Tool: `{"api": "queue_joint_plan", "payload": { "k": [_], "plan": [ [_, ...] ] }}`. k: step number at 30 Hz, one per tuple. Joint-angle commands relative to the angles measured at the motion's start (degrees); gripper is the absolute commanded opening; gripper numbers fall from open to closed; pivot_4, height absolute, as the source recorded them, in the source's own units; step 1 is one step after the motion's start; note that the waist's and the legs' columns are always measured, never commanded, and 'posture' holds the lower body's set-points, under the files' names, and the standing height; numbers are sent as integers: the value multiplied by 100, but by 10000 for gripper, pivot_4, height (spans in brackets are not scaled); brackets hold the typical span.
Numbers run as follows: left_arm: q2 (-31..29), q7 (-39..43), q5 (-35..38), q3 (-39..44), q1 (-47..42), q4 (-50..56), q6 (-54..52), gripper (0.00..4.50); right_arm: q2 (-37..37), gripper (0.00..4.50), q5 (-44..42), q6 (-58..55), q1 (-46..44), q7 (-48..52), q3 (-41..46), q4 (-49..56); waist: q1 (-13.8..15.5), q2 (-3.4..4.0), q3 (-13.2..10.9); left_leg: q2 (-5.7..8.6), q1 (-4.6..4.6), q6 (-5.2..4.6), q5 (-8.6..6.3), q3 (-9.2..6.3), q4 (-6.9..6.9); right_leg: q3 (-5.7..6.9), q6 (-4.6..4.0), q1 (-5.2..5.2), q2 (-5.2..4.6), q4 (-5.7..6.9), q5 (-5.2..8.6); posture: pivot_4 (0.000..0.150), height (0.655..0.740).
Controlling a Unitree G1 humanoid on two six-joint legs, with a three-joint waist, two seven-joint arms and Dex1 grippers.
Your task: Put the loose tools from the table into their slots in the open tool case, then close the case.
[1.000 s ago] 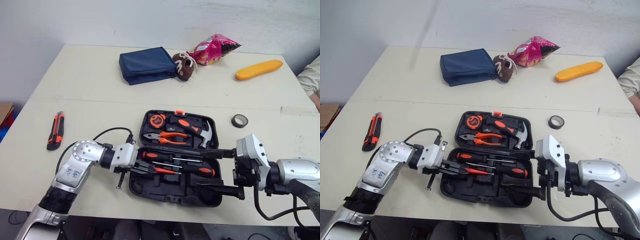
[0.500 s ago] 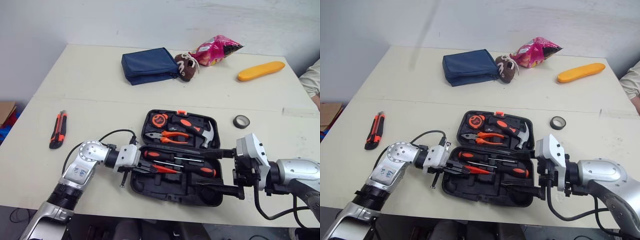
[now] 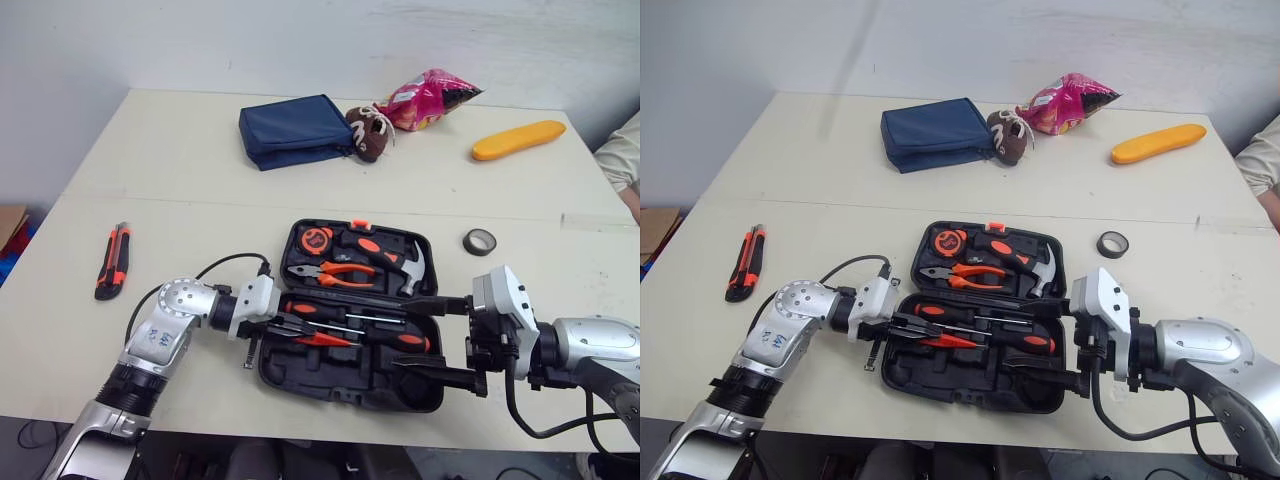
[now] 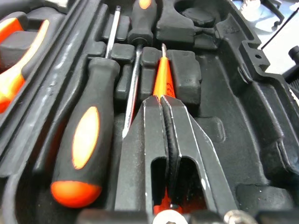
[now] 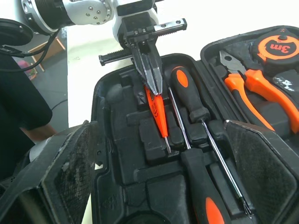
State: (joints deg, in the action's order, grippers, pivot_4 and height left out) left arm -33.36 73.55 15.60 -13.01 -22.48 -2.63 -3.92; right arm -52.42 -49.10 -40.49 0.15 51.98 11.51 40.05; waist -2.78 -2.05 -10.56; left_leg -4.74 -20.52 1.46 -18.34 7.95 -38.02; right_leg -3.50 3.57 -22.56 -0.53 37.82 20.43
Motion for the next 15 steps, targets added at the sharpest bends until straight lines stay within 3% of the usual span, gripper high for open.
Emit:
{"api": "queue_joint_plan", "payload": {
  "k": [1,10,15],
  "plan": [
    [-19,64,-201,-187,80,-40,141,156,72,45000,-163,-3,-69,-54,38,67,0,0,0,0,0,0,0,1,0,0,0,0,0,0,0,1500,7400],
    [-36,-203,-724,-418,104,-496,523,156,76,45000,-215,-29,-79,-121,79,71,4,10,12,1,9,-2,-1,0,0,-1,0,10,-1,-2,0,1500,7400],
    [-174,-231,-669,-427,201,-400,195,156,88,45000,-265,-46,-52,-167,84,100,0,20,28,0,18,-5,-3,0,2,-1,0,18,-2,-2,0,1500,7400]
  ]
}}
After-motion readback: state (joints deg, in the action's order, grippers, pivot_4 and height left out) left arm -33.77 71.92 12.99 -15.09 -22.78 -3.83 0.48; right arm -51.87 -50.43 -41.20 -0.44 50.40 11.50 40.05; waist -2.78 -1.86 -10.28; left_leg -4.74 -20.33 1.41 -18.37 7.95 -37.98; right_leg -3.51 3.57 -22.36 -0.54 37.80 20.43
